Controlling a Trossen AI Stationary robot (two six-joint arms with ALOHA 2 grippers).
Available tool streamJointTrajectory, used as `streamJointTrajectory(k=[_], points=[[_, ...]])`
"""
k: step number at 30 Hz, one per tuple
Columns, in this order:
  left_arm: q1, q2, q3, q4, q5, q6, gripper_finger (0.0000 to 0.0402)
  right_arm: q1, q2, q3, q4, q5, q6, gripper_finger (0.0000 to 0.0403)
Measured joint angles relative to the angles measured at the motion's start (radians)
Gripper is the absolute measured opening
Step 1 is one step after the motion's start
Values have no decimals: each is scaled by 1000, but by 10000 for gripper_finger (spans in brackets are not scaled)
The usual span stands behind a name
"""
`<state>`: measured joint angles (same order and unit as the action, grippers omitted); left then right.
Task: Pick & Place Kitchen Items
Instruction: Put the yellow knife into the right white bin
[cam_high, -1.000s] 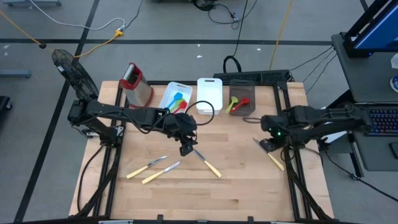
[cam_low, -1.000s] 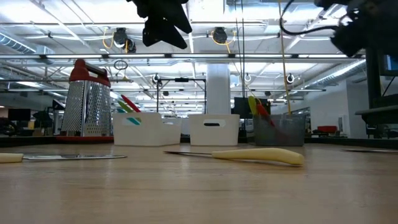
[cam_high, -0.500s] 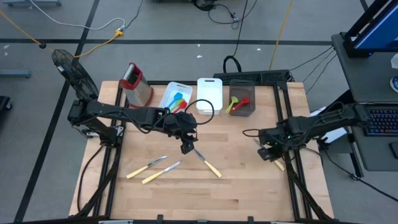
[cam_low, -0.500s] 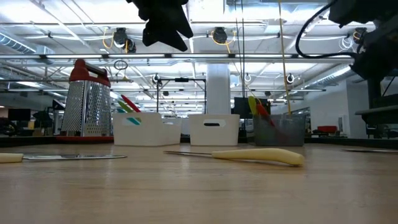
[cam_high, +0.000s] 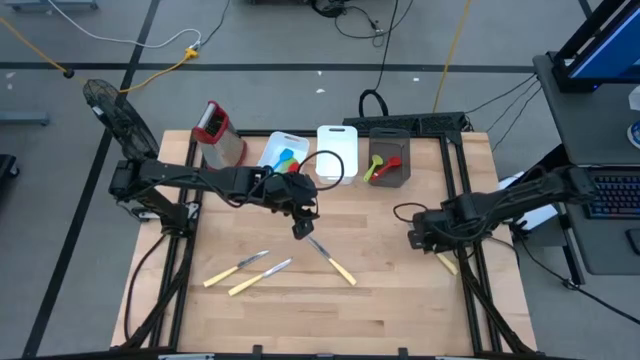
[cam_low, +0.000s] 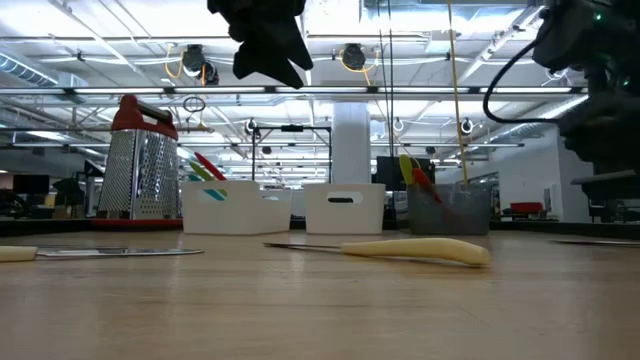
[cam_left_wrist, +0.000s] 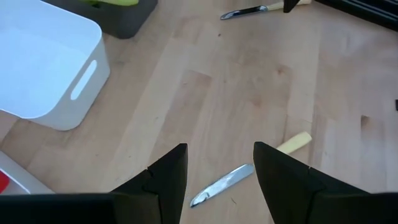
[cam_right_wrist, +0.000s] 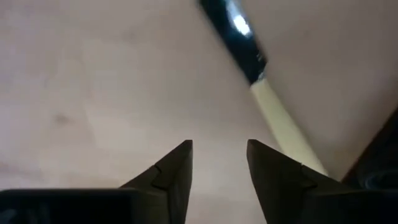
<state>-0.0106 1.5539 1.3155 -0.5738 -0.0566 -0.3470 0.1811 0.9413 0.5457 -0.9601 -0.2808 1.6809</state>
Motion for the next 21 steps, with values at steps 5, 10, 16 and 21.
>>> streamJointTrajectory(k=[5, 10, 16, 21], points=[[8, 0, 0, 1, 0, 12, 187, 4, 35, -3, 3, 69, 124, 124], [10, 0, 0, 1, -12, 19, 186, 4, 77, -2, 4, 92, 211, 101], [12, 0, 0, 2, -50, 34, 187, 4, 87, -2, -1, 174, 257, 80], [12, 0, 0, 2, -50, 51, 186, 4, 99, -2, -2, 190, 288, 67]])
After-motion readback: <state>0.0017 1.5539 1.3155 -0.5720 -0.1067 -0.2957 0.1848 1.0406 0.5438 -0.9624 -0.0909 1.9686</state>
